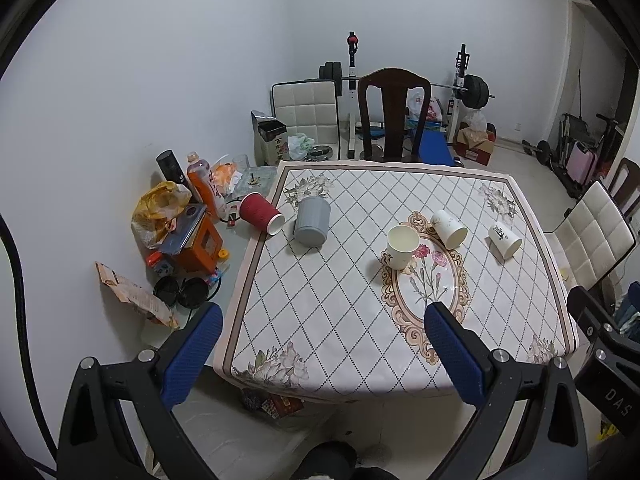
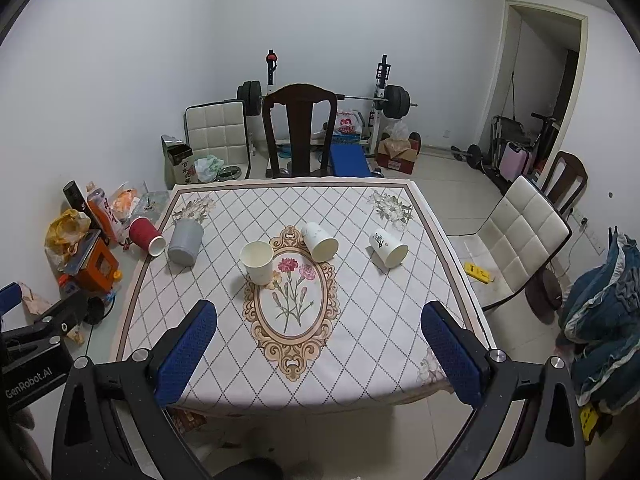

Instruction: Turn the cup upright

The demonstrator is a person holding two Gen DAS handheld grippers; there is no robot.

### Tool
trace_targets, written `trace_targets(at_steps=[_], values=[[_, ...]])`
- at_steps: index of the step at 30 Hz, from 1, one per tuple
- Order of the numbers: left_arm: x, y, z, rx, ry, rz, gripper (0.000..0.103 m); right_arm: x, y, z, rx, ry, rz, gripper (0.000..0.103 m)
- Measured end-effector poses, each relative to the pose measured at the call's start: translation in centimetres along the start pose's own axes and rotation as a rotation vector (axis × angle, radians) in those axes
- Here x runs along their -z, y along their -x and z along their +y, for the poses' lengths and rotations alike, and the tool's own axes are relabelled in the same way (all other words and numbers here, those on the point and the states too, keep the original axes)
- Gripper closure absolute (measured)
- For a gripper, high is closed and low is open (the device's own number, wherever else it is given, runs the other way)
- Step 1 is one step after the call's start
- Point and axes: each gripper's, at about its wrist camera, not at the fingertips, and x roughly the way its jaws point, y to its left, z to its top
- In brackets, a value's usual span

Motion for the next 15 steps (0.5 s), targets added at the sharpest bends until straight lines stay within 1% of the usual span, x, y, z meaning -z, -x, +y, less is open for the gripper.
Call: trace_targets(at_steps=[6, 15], values=[[0.29, 0.16, 0.14, -0.012, -0.003, -0.002, 0.000, 0.05, 0.05, -0.03, -0.004, -0.001, -0.002, 0.000], [0.30, 0.47, 0.22, -0.006, -0.004, -0.010, 0.000, 0.08, 0.19, 0.19, -0.016, 0.007, 0.001, 0.000]])
